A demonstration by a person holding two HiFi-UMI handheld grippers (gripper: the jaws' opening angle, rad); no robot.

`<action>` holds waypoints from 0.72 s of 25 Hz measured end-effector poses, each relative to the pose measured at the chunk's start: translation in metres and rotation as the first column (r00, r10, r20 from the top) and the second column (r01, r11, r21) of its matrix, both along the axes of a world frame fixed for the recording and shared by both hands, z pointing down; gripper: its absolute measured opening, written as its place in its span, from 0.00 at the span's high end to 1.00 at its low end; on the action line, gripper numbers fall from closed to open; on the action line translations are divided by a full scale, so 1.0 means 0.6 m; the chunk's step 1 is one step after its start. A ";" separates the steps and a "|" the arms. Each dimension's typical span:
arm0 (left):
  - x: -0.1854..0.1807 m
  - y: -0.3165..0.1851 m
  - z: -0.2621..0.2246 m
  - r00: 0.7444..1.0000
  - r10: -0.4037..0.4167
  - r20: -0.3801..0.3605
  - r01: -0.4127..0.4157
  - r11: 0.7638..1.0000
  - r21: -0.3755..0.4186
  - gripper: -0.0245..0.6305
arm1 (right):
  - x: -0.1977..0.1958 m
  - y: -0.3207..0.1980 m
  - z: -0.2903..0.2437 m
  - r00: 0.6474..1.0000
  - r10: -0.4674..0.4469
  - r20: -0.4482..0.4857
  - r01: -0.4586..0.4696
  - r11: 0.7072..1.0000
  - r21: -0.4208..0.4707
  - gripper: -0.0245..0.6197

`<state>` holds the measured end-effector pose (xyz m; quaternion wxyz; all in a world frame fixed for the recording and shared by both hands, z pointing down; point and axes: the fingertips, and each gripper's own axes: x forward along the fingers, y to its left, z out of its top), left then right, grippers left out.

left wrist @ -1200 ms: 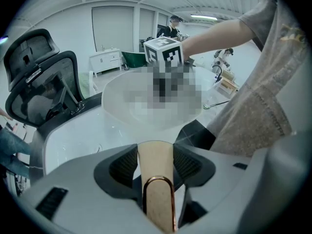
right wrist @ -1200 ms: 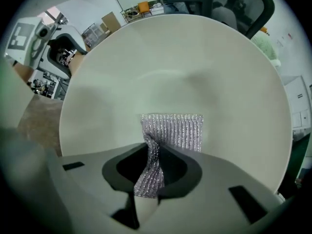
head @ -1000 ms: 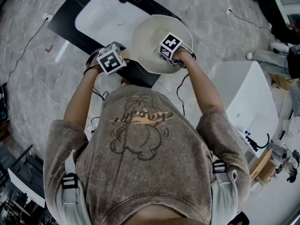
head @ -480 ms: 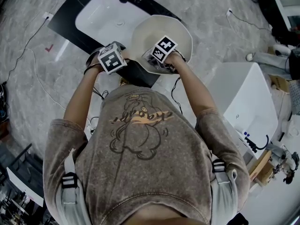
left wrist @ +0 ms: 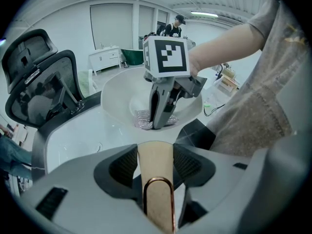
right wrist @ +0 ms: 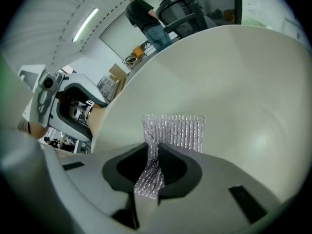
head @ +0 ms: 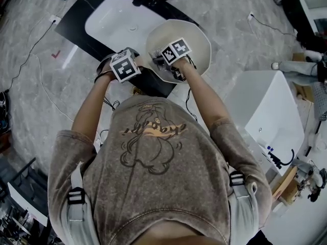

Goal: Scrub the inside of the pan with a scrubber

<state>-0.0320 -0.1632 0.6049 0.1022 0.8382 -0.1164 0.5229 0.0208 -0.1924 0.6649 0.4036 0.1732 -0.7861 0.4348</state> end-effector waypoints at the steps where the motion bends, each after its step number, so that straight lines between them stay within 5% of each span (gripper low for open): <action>1: 0.000 0.000 0.000 1.000 0.002 0.001 -0.002 1.000 -0.002 0.59 | -0.004 -0.003 -0.005 1.000 0.018 0.022 -0.018 1.000 -0.009 0.83; 8: 0.007 -0.003 -0.007 1.000 0.015 -0.018 -0.015 1.000 0.005 0.59 | -0.033 -0.001 -0.040 0.984 0.073 0.164 -0.066 0.997 -0.046 0.82; 13: -0.002 0.001 -0.002 1.000 -0.019 -0.013 0.019 1.000 0.003 0.59 | -0.028 -0.001 -0.050 0.977 0.070 0.203 -0.071 0.997 -0.002 0.82; 18: -0.007 -0.006 -0.051 0.993 -0.072 -0.090 0.075 0.997 0.034 0.59 | -0.002 -0.015 -0.085 0.970 0.088 0.225 -0.110 0.990 0.087 0.82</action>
